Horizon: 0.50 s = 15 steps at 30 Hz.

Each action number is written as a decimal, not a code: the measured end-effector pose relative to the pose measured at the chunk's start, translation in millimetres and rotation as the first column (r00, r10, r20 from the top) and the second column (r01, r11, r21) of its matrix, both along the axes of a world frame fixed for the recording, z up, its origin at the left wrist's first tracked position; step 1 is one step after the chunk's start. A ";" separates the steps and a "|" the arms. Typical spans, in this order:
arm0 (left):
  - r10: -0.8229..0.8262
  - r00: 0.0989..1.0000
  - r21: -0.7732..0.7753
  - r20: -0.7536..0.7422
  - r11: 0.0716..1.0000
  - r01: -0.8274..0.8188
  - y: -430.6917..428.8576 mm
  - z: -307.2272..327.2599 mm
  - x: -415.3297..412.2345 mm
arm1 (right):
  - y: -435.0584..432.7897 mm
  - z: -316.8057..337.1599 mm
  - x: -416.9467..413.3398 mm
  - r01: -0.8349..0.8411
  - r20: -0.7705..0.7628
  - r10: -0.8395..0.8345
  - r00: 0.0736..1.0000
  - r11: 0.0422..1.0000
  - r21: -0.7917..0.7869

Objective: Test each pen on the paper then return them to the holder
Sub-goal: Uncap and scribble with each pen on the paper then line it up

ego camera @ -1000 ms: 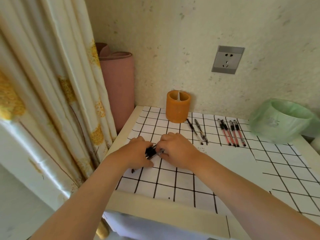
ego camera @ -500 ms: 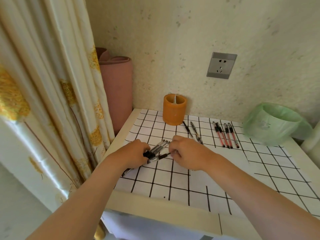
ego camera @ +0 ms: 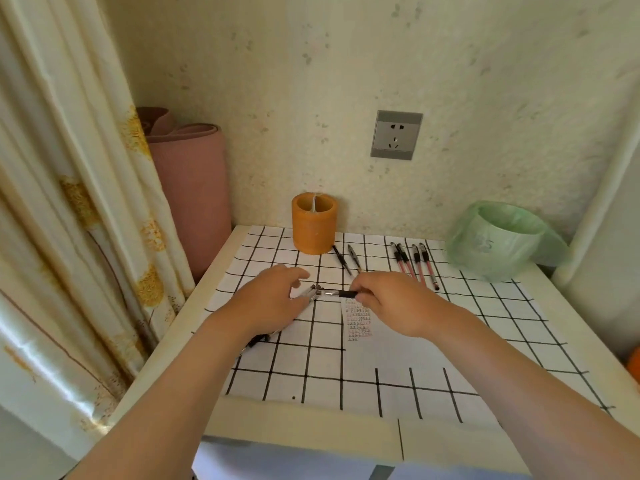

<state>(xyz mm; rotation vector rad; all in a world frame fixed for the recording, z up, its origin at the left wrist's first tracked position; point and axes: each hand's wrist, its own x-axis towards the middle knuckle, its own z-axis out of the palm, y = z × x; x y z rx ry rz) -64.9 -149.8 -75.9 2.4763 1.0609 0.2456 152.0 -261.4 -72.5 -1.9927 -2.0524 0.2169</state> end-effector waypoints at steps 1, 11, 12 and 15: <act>-0.034 0.997 -0.026 0.068 0.999 0.036 -6.8 3.6 7.0 | -2.8 -0.8 4.0 0.005 -0.014 -0.005 1.000 1.000 -0.002; -0.103 0.975 -0.095 0.198 0.988 0.123 -20.8 -0.2 55.2 | -19.0 -5.3 19.5 -0.007 0.056 0.003 0.998 0.997 0.081; -0.110 0.970 -0.109 0.217 0.985 0.136 -21.9 -1.3 58.6 | -18.8 -8.2 19.7 -0.013 0.036 0.011 0.999 0.997 0.074; -0.131 0.957 -0.120 0.258 0.979 0.167 -22.6 -5.8 65.8 | -18.3 -18.1 17.8 -0.005 -0.073 0.009 0.997 0.999 0.052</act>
